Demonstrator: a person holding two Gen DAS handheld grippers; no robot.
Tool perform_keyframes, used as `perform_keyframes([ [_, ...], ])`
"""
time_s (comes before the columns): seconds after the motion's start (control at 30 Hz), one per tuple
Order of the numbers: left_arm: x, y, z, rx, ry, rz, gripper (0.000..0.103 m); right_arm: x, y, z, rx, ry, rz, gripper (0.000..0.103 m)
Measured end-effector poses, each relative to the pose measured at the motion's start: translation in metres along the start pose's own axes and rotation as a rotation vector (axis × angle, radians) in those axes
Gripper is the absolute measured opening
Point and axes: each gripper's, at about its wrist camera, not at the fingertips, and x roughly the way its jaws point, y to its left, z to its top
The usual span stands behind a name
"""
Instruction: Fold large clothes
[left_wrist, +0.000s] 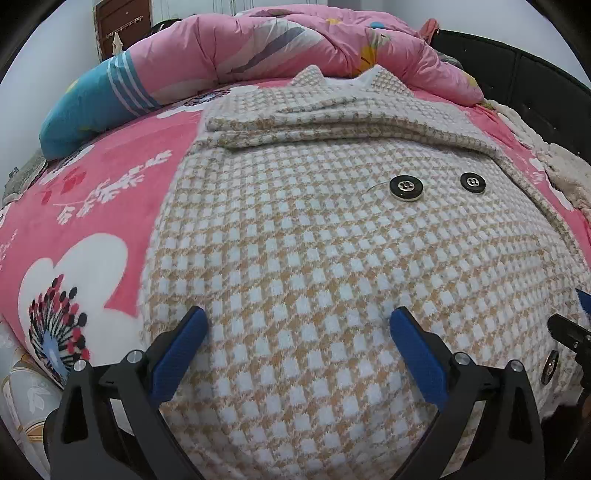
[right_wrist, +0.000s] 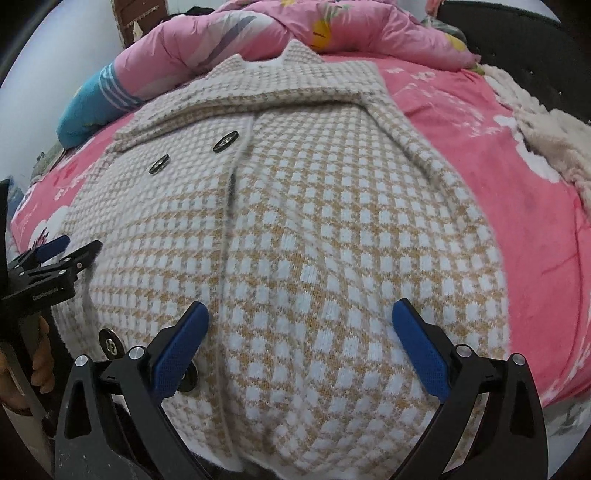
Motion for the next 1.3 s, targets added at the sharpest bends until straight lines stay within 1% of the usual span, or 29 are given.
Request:
perform_keyframes([
  [0.1,-0.004,0.002,-0.005,0.009,-0.003,0.009,0.098,0.0,0.001,-0.002,0.003,-0.011,-0.003,0.095],
  [0.3,-0.012,0.005,-0.019,0.017,-0.037,0.018,0.098,0.0,-0.001,-0.004,0.015,-0.016,0.002,0.095],
  [0.43,-0.024,0.017,-0.027,0.005,-0.056,-0.025,0.098,-0.001,-0.003,-0.004,0.011,-0.019,0.003,0.095],
  [0.5,-0.034,0.022,-0.034,0.006,-0.074,-0.023,0.098,-0.001,-0.005,-0.004,0.009,-0.023,0.007,0.095],
  [0.63,-0.066,0.03,-0.059,0.057,-0.159,-0.017,0.098,-0.003,-0.006,-0.006,0.008,-0.04,0.007,0.095],
  [0.83,-0.106,0.058,-0.118,0.064,-0.197,-0.037,0.098,-0.004,-0.007,-0.007,-0.003,-0.041,0.011,0.095],
  [0.9,-0.116,0.07,-0.14,0.07,-0.197,-0.037,0.098,-0.005,-0.008,-0.008,-0.008,-0.041,0.016,0.095],
  [0.97,-0.124,0.08,-0.162,0.063,-0.187,-0.055,0.098,-0.006,-0.009,-0.008,-0.011,-0.046,0.018,0.095],
  [1.0,-0.128,0.086,-0.174,0.055,-0.174,-0.077,0.098,-0.006,-0.009,-0.009,-0.011,-0.052,0.018,0.095],
  [1.07,-0.129,0.092,-0.186,0.029,-0.151,-0.118,0.097,-0.007,-0.012,-0.01,-0.014,-0.067,0.022,0.095],
  [1.13,-0.128,0.097,-0.193,-0.007,-0.127,-0.153,0.096,-0.008,-0.012,-0.012,-0.016,-0.08,0.022,0.095],
  [1.2,-0.127,0.102,-0.198,-0.053,-0.109,-0.188,0.092,-0.008,-0.012,-0.012,-0.018,-0.084,0.022,0.095],
  [1.3,-0.12,0.107,-0.198,-0.103,-0.088,-0.206,0.086,-0.009,-0.012,-0.011,-0.021,-0.083,0.029,0.095],
])
